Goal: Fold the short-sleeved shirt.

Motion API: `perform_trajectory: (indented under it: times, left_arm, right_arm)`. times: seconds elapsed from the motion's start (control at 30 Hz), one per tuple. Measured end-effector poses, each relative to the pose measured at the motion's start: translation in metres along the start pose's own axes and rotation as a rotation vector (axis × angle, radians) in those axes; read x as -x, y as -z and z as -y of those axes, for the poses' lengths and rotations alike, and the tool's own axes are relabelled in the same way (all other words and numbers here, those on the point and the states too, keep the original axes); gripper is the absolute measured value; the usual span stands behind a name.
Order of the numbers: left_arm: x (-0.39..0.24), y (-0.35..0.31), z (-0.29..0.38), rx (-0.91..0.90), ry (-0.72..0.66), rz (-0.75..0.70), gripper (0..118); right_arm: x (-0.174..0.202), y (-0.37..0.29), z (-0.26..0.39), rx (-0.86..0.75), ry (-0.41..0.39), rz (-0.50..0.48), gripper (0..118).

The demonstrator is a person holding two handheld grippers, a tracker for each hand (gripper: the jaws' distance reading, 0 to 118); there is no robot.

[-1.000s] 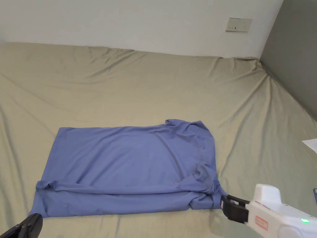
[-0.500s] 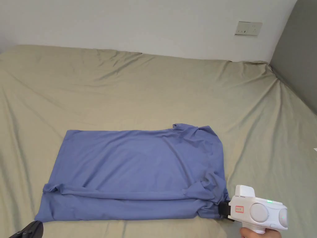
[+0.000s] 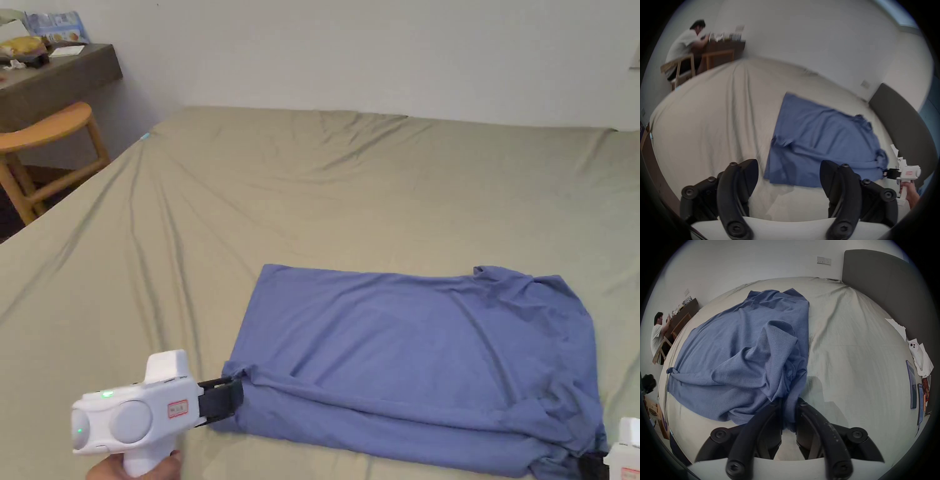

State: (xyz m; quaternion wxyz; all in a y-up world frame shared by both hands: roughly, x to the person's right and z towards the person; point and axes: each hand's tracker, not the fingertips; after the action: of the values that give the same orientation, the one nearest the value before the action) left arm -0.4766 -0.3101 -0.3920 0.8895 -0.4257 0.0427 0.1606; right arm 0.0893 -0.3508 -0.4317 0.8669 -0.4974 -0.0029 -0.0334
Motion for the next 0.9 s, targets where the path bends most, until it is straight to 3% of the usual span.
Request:
perform_trajectory:
  times: [0.1, 0.3, 0.33, 0.37, 0.4, 0.47, 0.63, 0.7, 0.8, 0.9]
  left_arm:
    - [-0.008, 0.031, 0.009, 0.104, 0.081, -0.042, 64]
    - [-0.026, 0.041, 0.024, 0.104, 0.13, -0.087, 48]
    - [-0.027, 0.038, 0.023, 0.101, 0.127, -0.068, 36]
    - [-0.034, 0.036, 0.023, 0.095, 0.132, -0.065, 15]
    - [-0.04, 0.037, 0.024, 0.102, 0.195, -0.125, 10]
    - [-0.049, 0.038, 0.026, 0.11, 0.296, -0.118, 10]
    - [-0.035, 0.015, 0.013, 0.067, 0.11, 0.018, 9]
    - [-0.031, -0.002, 0.01, 0.051, 0.148, -0.024, 9]
    - [-0.019, -0.037, 0.003, 0.011, 0.065, 0.087, 9]
    - [-0.014, -0.065, 0.007, -0.004, 0.077, 0.087, 9]
  right_arm:
    - [0.0, 0.0, 0.0, 0.003, 0.013, -0.005, 15]
    - [0.002, -0.001, 0.0, 0.01, 0.006, 0.004, 15]
    - [0.003, -0.002, -0.001, 0.012, 0.001, 0.008, 15]
    - [0.002, 0.0, -0.002, 0.013, -0.004, 0.011, 15]
    - [0.003, 0.0, -0.002, 0.012, -0.009, 0.014, 15]
    - [0.003, -0.001, -0.002, 0.01, -0.015, 0.015, 15]
    - [-0.008, -0.026, -0.001, -0.039, 0.038, -0.024, 15]
    - [-0.013, -0.047, 0.002, -0.073, 0.029, -0.036, 15]
    - [-0.025, -0.083, 0.006, -0.111, 0.022, -0.049, 15]
    - [-0.036, -0.118, 0.014, -0.124, 0.049, -0.09, 15]
